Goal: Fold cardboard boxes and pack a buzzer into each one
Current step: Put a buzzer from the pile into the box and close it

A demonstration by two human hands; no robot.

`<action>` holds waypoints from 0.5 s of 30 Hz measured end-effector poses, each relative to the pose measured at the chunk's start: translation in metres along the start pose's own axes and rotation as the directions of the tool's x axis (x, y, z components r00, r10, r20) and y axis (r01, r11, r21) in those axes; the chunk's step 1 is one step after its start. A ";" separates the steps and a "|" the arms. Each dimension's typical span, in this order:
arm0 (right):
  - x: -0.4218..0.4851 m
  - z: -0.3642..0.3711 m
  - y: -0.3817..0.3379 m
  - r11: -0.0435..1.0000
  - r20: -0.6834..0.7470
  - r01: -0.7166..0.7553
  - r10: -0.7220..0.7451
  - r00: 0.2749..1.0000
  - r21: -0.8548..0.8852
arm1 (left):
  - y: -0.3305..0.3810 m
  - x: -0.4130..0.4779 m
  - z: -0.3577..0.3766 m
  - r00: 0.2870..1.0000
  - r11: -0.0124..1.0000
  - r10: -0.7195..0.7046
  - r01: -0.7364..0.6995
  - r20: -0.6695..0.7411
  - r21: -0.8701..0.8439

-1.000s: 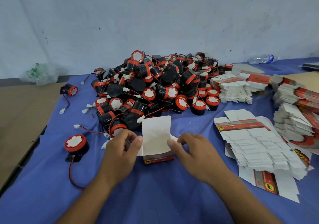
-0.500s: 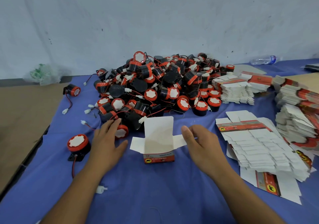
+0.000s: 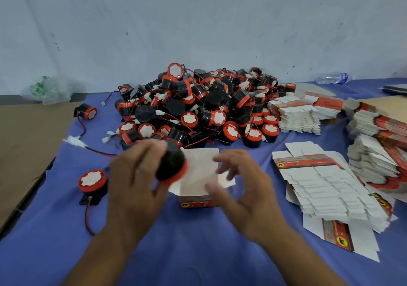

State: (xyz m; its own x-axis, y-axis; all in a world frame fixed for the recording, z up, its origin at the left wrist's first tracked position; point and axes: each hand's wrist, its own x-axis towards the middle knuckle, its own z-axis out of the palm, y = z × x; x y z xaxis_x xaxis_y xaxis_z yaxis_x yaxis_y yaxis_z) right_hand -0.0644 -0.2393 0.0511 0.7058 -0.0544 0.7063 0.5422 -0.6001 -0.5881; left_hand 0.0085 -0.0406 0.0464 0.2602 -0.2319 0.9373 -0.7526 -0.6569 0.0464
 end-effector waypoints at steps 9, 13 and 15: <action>0.006 0.007 -0.013 0.579 0.129 -0.302 0.321 0.938 0.758 | 0.023 -0.003 0.005 0.995 0.997 0.083 -0.083 0.048 -0.006; 0.021 -0.013 0.000 0.357 0.042 -0.267 0.529 0.848 0.895 | 0.014 -0.006 0.002 0.992 0.999 0.049 -0.048 0.120 -0.008; 0.021 -0.014 0.004 0.335 -0.001 -0.233 0.574 0.819 0.913 | 0.020 -0.007 0.002 0.988 0.996 0.054 -0.043 0.147 -0.074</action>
State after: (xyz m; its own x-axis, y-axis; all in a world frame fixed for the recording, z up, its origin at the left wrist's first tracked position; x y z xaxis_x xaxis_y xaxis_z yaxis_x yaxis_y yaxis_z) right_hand -0.0535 -0.2547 0.0692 0.8888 -0.3896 0.2413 0.4328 0.5406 -0.7214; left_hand -0.0069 -0.0535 0.0398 0.3056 -0.3699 0.8774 -0.8056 -0.5916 0.0312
